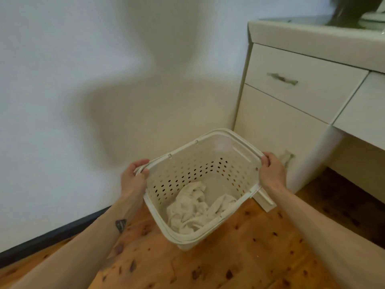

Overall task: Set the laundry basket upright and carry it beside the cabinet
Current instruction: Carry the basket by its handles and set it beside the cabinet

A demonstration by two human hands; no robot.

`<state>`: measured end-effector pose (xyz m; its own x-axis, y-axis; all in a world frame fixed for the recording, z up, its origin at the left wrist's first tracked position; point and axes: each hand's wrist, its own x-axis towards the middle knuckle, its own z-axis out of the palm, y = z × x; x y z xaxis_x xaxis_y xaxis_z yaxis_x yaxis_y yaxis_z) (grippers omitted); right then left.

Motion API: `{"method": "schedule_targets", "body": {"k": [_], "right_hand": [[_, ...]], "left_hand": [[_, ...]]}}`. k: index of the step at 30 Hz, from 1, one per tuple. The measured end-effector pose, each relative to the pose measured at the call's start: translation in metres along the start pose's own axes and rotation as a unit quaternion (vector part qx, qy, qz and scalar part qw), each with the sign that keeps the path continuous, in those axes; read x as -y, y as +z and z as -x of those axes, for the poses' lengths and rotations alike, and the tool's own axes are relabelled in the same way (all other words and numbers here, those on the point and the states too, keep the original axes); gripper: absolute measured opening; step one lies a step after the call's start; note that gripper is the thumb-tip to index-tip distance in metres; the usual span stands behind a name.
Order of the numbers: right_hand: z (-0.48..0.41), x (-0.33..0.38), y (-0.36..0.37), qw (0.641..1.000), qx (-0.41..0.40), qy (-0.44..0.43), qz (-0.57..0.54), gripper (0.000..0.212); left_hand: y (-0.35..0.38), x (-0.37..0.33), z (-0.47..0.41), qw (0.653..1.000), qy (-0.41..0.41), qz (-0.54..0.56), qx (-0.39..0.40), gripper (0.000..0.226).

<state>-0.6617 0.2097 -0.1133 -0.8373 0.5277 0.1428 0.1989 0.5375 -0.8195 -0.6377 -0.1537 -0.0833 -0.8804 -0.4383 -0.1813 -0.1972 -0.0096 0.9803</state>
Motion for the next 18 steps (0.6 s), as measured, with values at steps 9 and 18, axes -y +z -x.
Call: {"method": "schedule_targets", "body": {"k": [9,18], "right_hand": [[-0.038,-0.025,0.04,1.0,0.01,0.017,-0.002,0.03],[-0.055,-0.038,0.051,1.0,-0.007,0.029,0.006,0.03]], "left_hand": [[0.035,0.026,-0.049,1.0,-0.019,-0.005,0.003,0.033],[0.06,0.045,-0.076,0.999,-0.03,0.023,0.027,0.033]]}}
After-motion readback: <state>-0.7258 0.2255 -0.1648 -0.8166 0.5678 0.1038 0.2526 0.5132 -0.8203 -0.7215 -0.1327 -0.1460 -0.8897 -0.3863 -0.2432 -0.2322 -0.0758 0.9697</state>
